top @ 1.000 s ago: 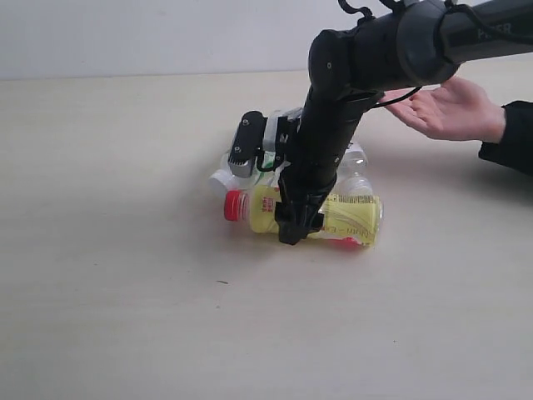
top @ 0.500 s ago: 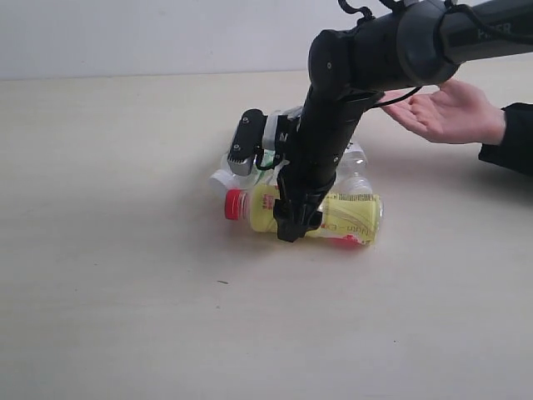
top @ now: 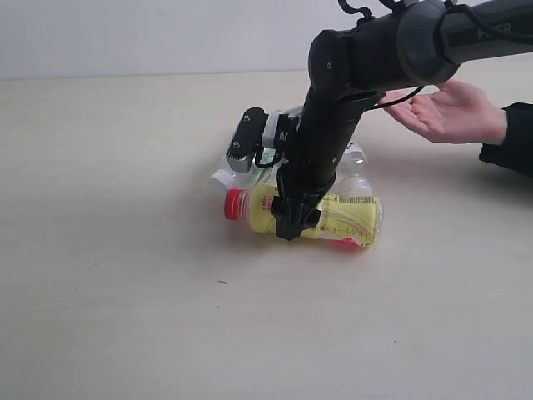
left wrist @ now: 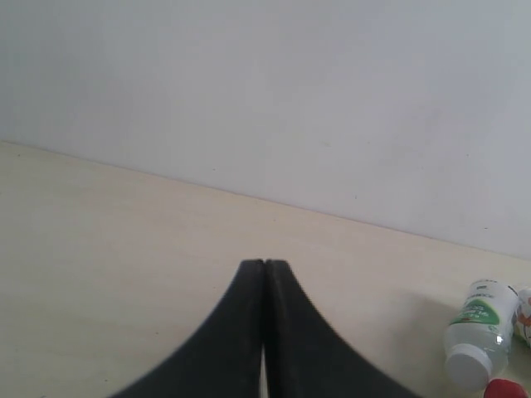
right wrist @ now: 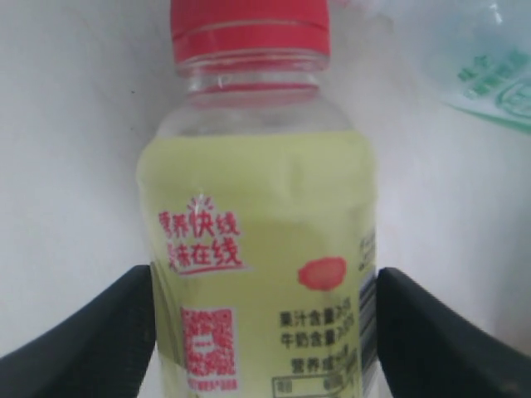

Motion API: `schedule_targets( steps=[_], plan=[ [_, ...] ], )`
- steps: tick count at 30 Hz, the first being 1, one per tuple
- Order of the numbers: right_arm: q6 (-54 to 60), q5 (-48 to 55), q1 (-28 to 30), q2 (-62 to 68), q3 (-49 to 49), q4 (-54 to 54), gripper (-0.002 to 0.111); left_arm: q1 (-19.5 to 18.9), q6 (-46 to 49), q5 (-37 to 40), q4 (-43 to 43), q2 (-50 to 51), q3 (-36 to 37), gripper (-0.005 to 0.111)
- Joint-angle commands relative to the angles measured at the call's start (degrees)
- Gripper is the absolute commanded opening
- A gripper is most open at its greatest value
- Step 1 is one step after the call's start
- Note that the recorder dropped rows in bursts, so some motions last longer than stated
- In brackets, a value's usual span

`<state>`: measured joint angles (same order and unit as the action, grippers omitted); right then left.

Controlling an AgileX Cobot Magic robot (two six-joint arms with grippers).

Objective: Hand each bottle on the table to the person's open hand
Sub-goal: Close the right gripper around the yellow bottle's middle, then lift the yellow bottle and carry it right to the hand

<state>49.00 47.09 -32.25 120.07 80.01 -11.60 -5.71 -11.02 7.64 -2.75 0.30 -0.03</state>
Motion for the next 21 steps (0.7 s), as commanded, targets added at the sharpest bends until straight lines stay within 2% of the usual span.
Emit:
schedule_targets(
  steps=[1,5,9,12,21],
  plan=[
    [-1.7,0.2,-0.1,0.0,0.4,-0.4,0.051,0.2,0.1,-0.1,-0.2,-0.3,0.0,0.0],
    [-3.0,0.9,-0.1,0.0,0.4,-0.4,0.029,0.2,0.1,-0.1,-0.2,-0.3,0.0,0.0],
    [-3.0,1.6,-0.1,0.0,0.4,-0.4,0.015,0.2,0.1,-0.1,-0.2,-0.3,0.0,0.0],
    [-3.0,1.8,-0.1,0.0,0.4,-0.4,0.0,0.2,0.1,-0.1,-0.2,-0.3,0.0,0.0],
    [-3.4,6.6,-0.1,-4.1,0.4,-2.7,0.0,0.2,0.1,-0.1,-0.2,-0.3,0.0,0.0]
  ],
)
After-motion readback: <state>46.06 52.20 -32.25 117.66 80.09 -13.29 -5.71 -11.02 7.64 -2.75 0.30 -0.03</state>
